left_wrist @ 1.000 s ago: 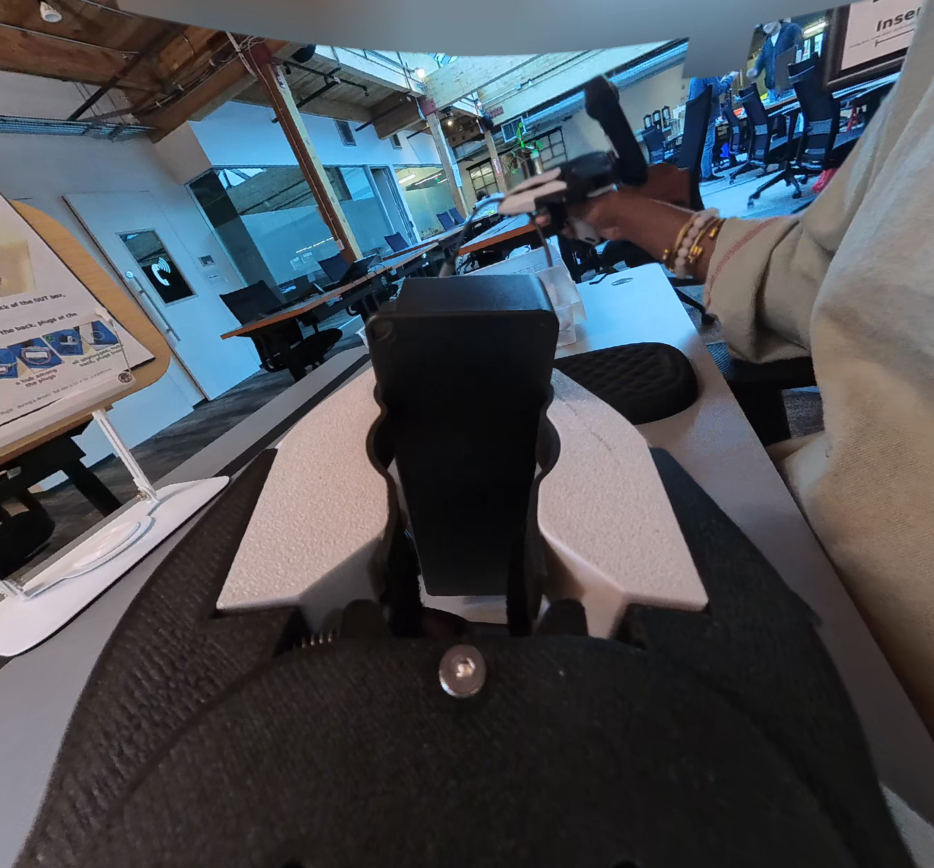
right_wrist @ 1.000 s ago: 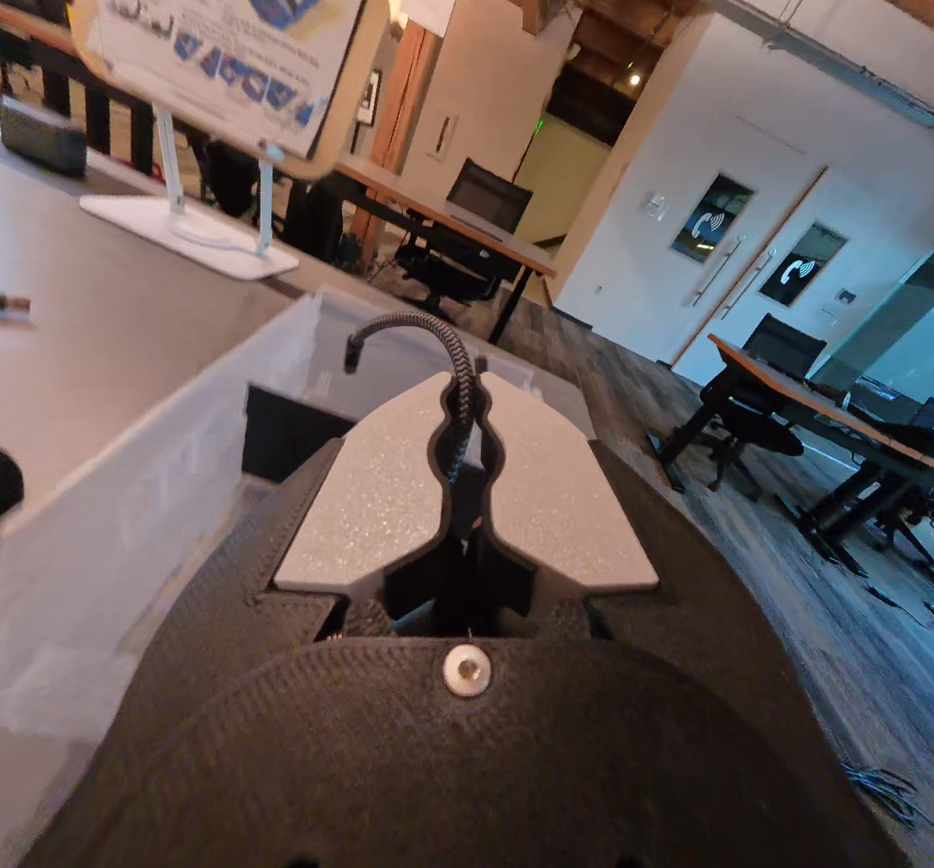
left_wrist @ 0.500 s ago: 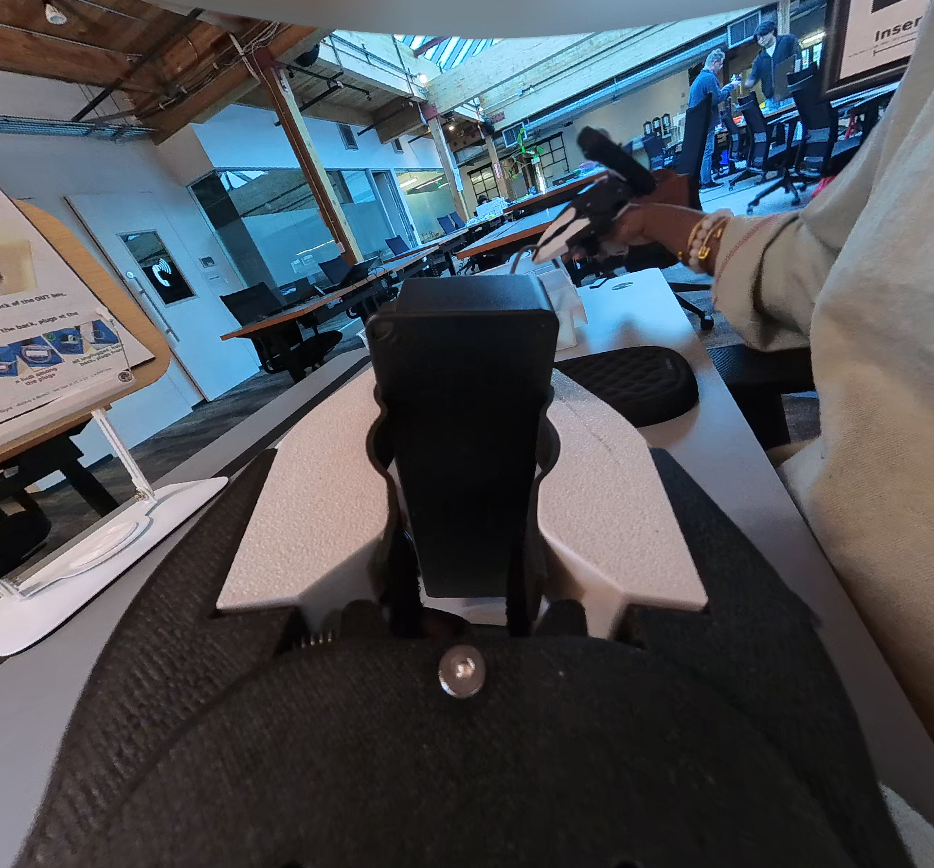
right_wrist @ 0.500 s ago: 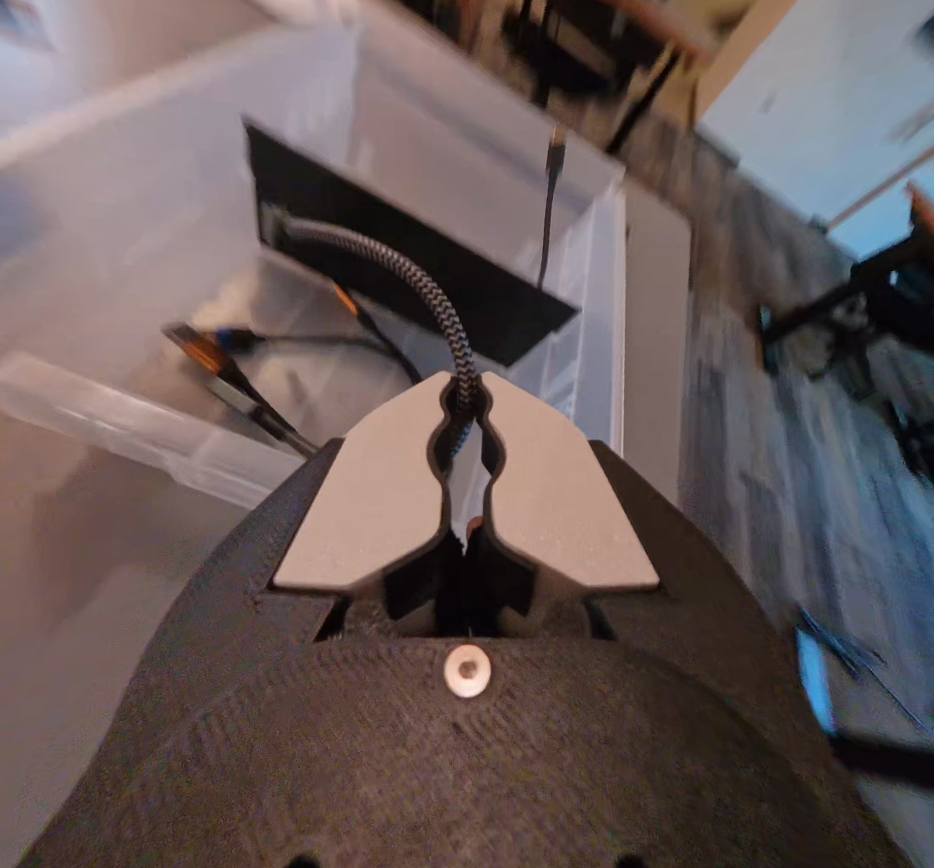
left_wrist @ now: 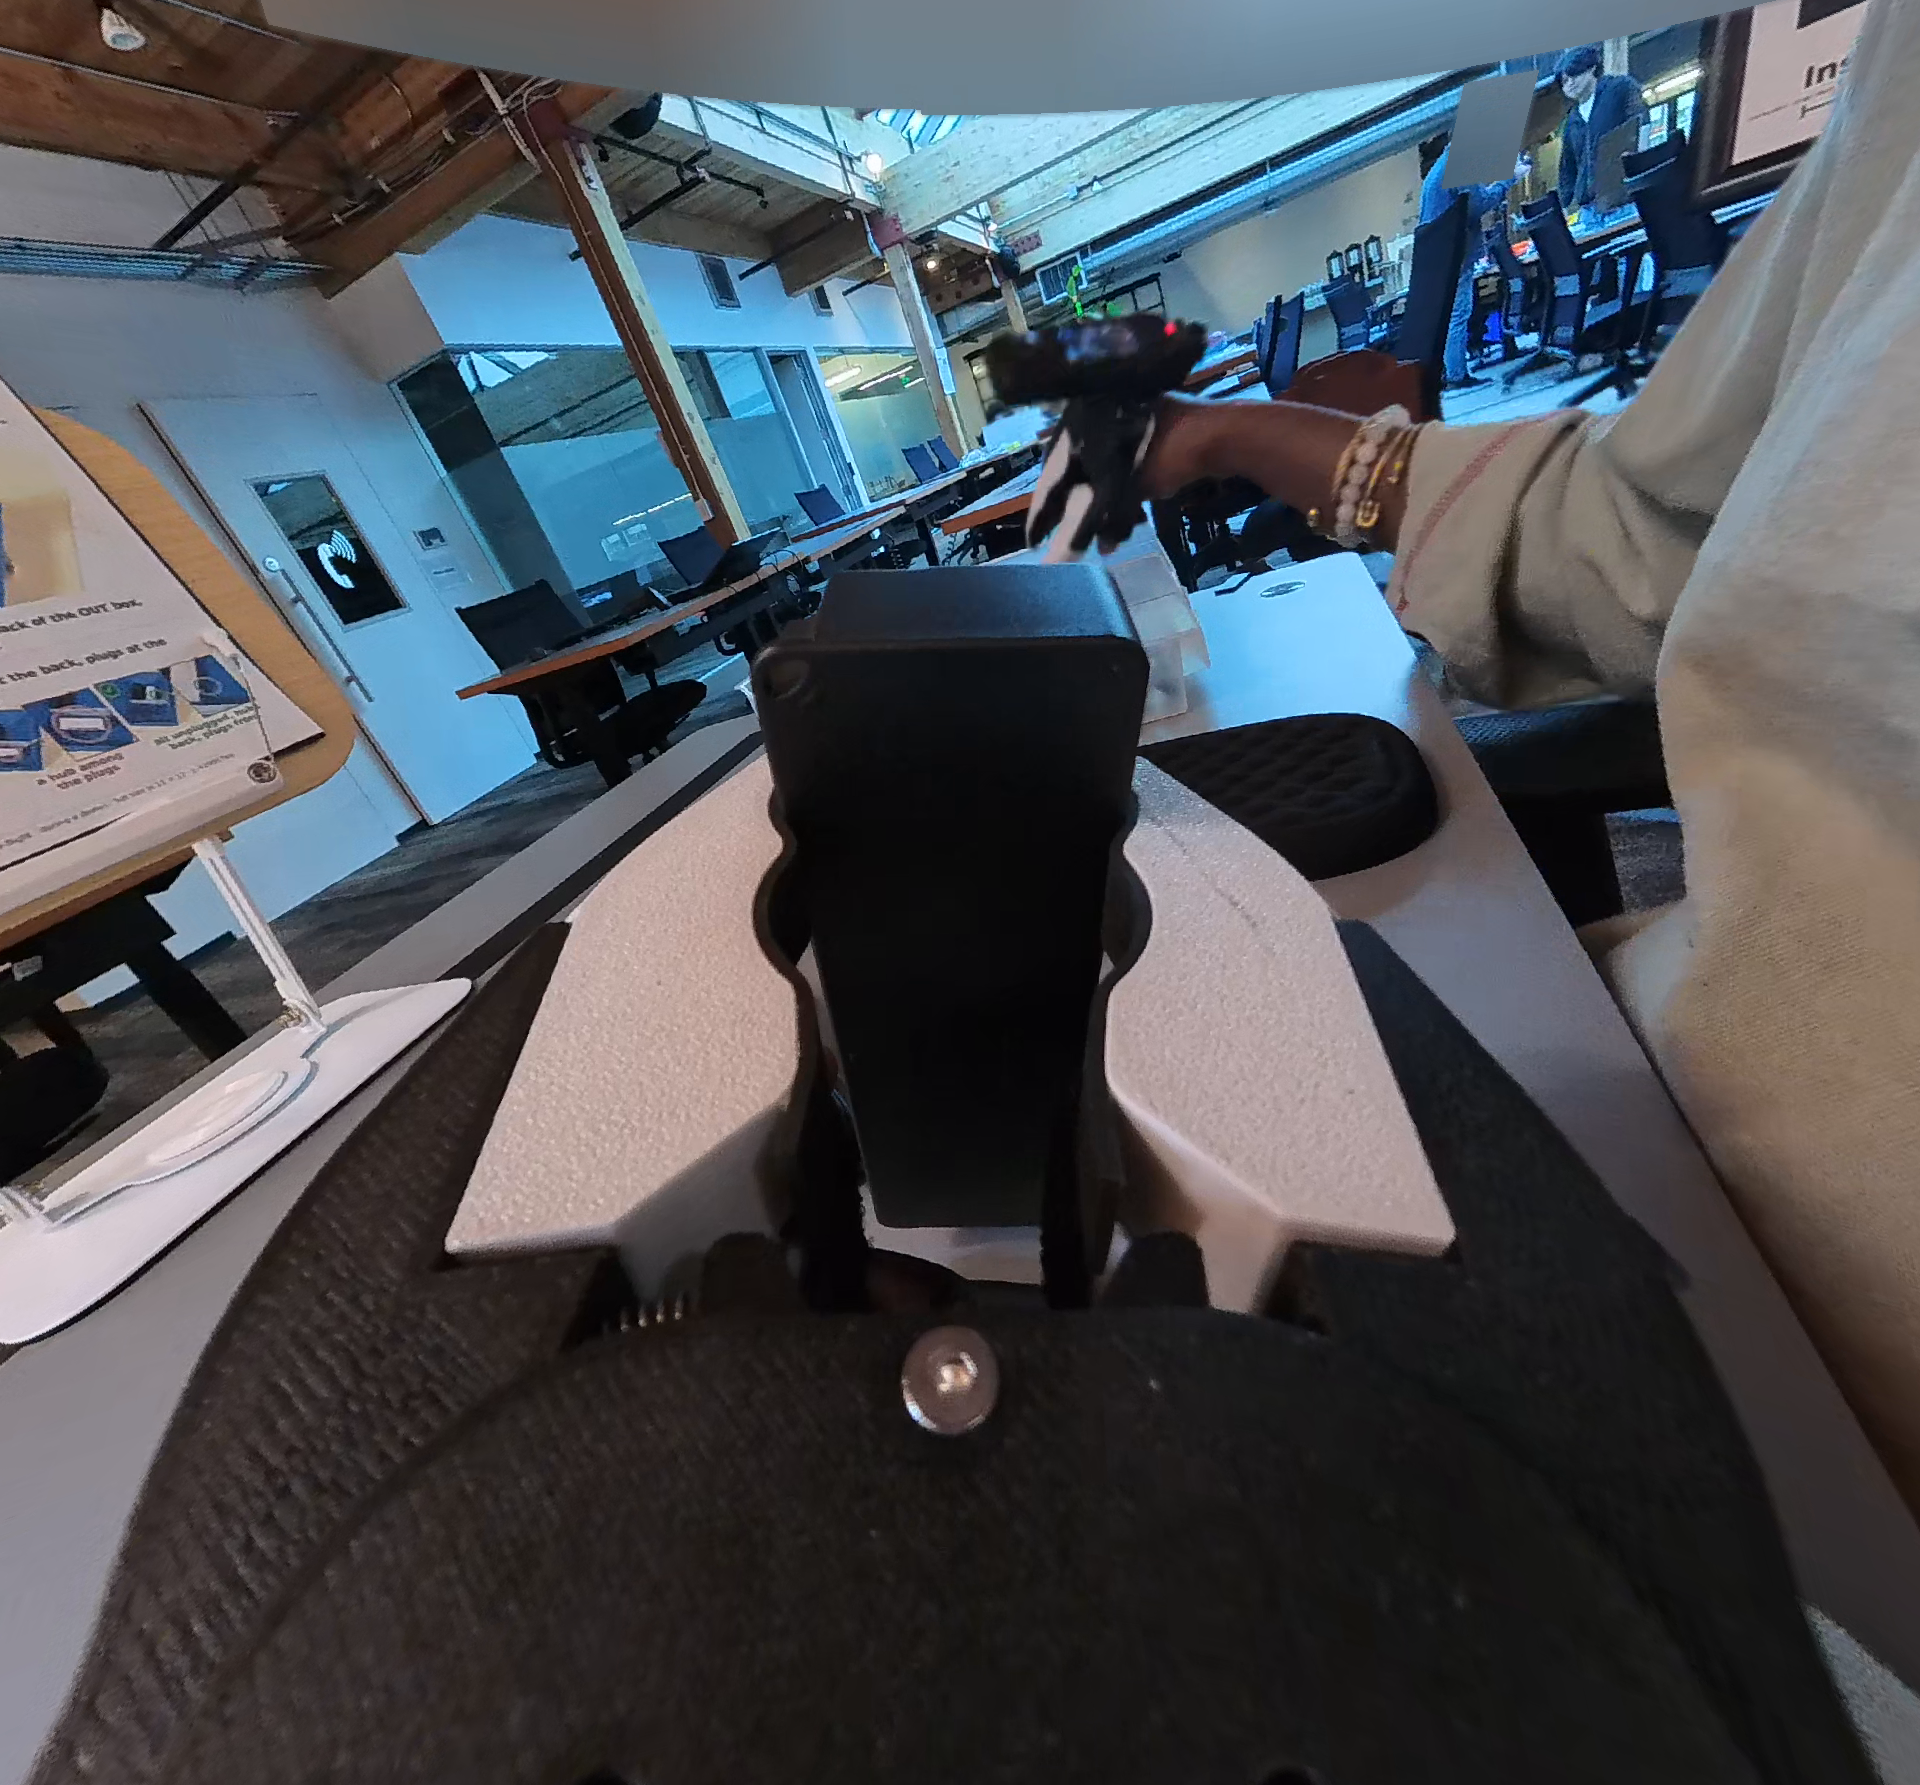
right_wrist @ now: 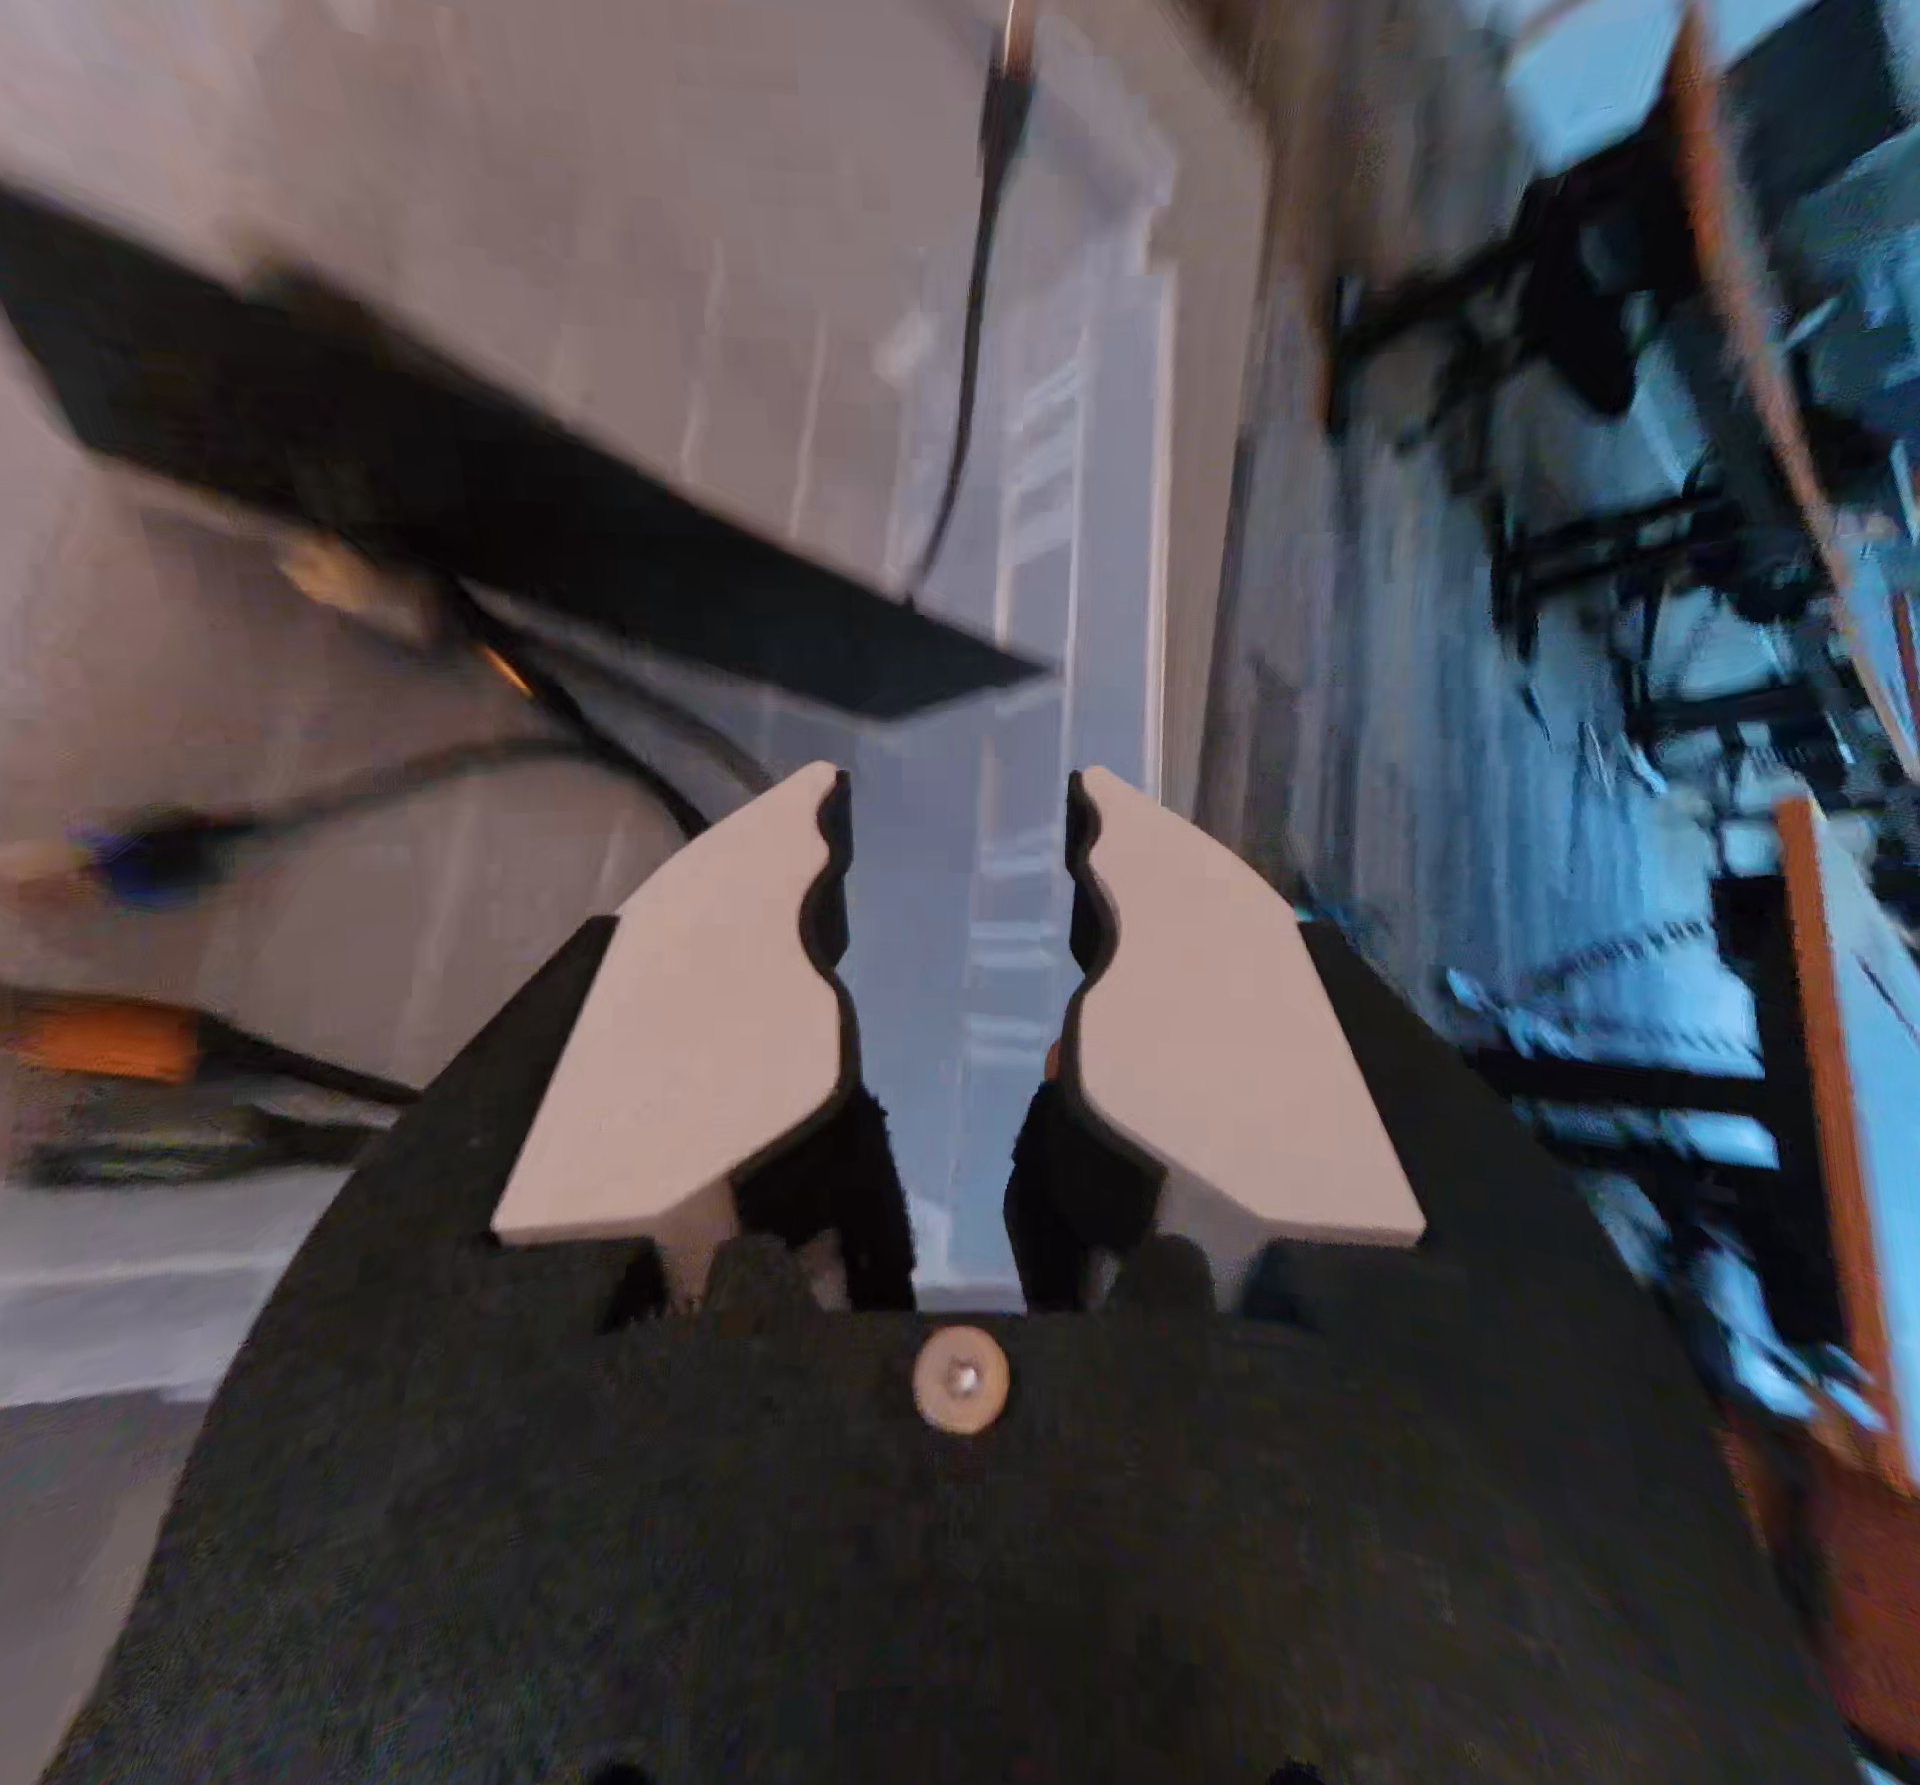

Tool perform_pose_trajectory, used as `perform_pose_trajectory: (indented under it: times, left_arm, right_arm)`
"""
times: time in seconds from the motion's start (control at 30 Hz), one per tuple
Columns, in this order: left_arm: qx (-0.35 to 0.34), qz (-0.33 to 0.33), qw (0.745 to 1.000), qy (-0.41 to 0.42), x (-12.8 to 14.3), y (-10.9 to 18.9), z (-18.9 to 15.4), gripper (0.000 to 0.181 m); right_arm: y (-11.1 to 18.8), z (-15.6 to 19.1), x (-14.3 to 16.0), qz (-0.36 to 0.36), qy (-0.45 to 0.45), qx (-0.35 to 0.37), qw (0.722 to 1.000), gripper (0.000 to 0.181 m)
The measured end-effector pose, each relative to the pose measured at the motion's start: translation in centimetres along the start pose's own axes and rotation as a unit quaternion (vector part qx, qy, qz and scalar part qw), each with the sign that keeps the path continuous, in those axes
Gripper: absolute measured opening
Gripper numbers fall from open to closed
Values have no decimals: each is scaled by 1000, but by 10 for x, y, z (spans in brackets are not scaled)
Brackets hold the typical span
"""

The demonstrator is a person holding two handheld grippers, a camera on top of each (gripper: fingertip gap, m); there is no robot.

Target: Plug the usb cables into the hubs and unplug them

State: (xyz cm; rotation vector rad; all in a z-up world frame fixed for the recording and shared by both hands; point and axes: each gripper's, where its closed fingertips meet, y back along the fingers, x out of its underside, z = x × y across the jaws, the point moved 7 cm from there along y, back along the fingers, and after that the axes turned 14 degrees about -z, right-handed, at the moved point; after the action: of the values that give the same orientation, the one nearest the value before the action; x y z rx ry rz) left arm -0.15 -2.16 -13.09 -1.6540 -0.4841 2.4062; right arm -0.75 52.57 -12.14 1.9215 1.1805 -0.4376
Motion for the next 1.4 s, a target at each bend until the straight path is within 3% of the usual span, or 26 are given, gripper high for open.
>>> perform_pose_trajectory:
  times: [0.07, 0.13, 0.2, 0.3, 0.37, 0.47, 0.6, 0.63, 0.8, 0.93, 1.03, 1.17, 1.4]
  left_arm:
    - [0, 0, 1000, -1, 0, 0, 0, 54]
    - [0, -1, 1000, -1, 0, 0, 0, 54]
    - [0, 0, 1000, -1, 0, 0, 0, 54]
    - [2, 0, 1000, -3, 0, -1, -1, 54]
    - [2, 0, 1000, -4, 0, 0, -1, 54]
    - [5, 0, 1000, -7, 0, -1, -2, 54]
    - [11, 2, 1000, -12, 0, -2, -4, 54]
    - [12, 1, 1000, -13, 0, -2, -4, 54]
    - [26, -3, 1000, -5, 2, -4, -8, 55]
    - [30, 59, 998, -17, 15, -10, -12, 64]
    - [37, 66, 997, -29, 14, -12, -14, 63]
    - [25, 155, 985, -68, 24, -5, -8, 61]
    - [52, 120, 991, -16, 21, -10, -13, 61]
  right_arm:
    - [25, 16, -36, -141, -48, -16, 989, 39]
    - [55, 54, -82, -312, -83, -103, 941, 39]
    - [88, 109, -126, -454, -91, -242, 853, 39]
    - [124, 203, -174, -554, -55, -443, 703, 40]
    - [129, 255, -195, -569, 14, -492, 659, 41]
    - [115, 307, -218, -538, 128, -502, 665, 41]
    - [100, 334, -226, -488, 209, -519, 670, 31]
    - [100, 338, -225, -485, 214, -527, 664, 19]
    - [99, 339, -221, -495, 174, -543, 656, 14]
    - [100, 340, -216, -508, 144, -558, 641, 14]
    - [101, 340, -214, -507, 145, -551, 646, 14]
    - [104, 331, -211, -521, 152, -516, 664, 13]
    - [108, 329, -205, -529, 95, -549, 640, 13]
